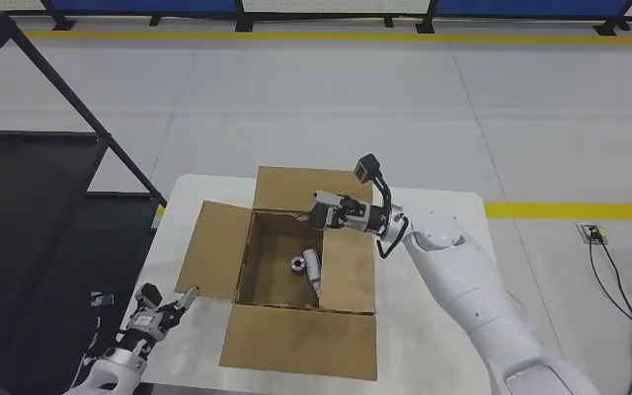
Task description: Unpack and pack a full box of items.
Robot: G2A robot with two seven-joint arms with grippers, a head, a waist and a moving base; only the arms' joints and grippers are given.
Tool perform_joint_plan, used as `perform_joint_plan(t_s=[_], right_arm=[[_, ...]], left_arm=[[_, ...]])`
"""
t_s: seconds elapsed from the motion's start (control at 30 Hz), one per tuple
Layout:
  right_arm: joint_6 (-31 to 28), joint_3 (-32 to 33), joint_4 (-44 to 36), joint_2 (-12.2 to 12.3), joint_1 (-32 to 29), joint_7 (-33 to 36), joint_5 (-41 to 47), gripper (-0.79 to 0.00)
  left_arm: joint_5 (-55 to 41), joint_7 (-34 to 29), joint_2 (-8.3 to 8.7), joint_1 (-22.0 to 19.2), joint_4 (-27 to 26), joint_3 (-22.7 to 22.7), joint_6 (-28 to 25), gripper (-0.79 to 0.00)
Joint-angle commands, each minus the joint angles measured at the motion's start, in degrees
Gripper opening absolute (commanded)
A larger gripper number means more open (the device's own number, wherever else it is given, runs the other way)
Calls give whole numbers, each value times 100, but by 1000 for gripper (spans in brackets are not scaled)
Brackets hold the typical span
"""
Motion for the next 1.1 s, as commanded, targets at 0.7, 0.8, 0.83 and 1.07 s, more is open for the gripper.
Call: perform_joint_plan(t_s=[0.7, 0.8, 0.83, 1.07], right_arm=[[134, 750, -883, 353, -710, -174, -298, 0], [132, 927, -1064, 430, -876, -254, -391, 0], [129, 1000, -1127, 459, -942, -294, -425, 0], [-24, 1707, -1754, 713, -1649, -572, -651, 0]], left_arm=[[234, 509, 21, 546, -966, -784, -379, 0], [274, 725, 14, 747, -1511, -1051, -458, 0], [259, 776, 9, 817, -1728, -1107, -493, 0], [14, 179, 32, 892, -2841, -770, -1180, 0]])
